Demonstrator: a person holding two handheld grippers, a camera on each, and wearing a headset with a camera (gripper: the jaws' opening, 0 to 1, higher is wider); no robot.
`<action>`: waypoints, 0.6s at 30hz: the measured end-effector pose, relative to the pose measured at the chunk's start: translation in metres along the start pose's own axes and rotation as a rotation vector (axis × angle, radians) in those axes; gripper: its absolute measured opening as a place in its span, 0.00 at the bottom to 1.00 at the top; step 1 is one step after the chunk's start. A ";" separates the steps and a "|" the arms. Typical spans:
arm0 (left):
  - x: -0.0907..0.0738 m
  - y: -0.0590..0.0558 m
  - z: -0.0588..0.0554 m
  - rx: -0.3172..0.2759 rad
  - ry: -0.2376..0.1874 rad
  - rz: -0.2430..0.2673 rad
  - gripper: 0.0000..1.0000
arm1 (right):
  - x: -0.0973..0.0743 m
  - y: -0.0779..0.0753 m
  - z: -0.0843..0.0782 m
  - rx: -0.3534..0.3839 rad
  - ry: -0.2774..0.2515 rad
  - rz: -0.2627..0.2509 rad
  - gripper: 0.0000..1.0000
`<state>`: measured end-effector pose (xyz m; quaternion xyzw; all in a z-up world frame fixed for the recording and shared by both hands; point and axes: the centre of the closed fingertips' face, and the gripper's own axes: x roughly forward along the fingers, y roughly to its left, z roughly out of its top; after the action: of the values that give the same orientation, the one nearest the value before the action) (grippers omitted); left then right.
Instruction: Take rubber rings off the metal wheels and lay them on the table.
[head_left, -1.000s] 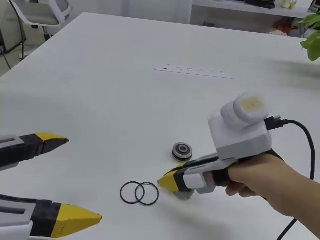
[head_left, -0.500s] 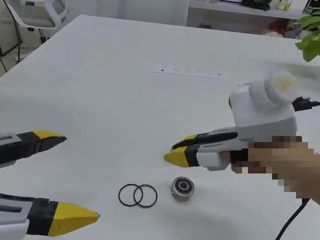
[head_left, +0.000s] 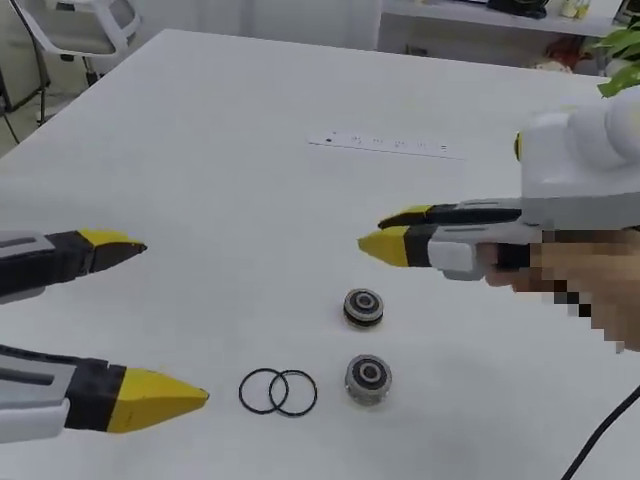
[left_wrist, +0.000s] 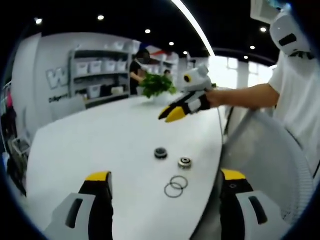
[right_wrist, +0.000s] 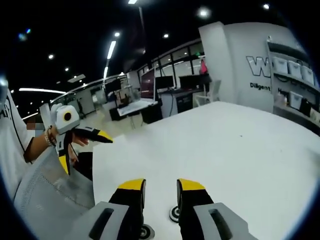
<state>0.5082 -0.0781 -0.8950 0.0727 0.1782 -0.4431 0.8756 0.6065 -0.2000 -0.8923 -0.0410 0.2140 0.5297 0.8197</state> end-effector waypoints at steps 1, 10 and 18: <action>0.000 0.001 0.002 0.004 -0.001 0.000 0.89 | -0.001 -0.002 0.000 0.003 -0.008 -0.001 0.24; 0.005 0.012 0.021 0.057 -0.009 -0.013 0.88 | -0.002 -0.019 -0.018 0.017 -0.016 -0.030 0.29; 0.020 0.022 0.045 0.110 -0.026 -0.027 0.88 | -0.001 -0.033 -0.048 0.029 0.036 -0.060 0.27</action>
<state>0.5476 -0.0926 -0.8619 0.1127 0.1432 -0.4648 0.8664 0.6208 -0.2292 -0.9406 -0.0449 0.2350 0.5009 0.8318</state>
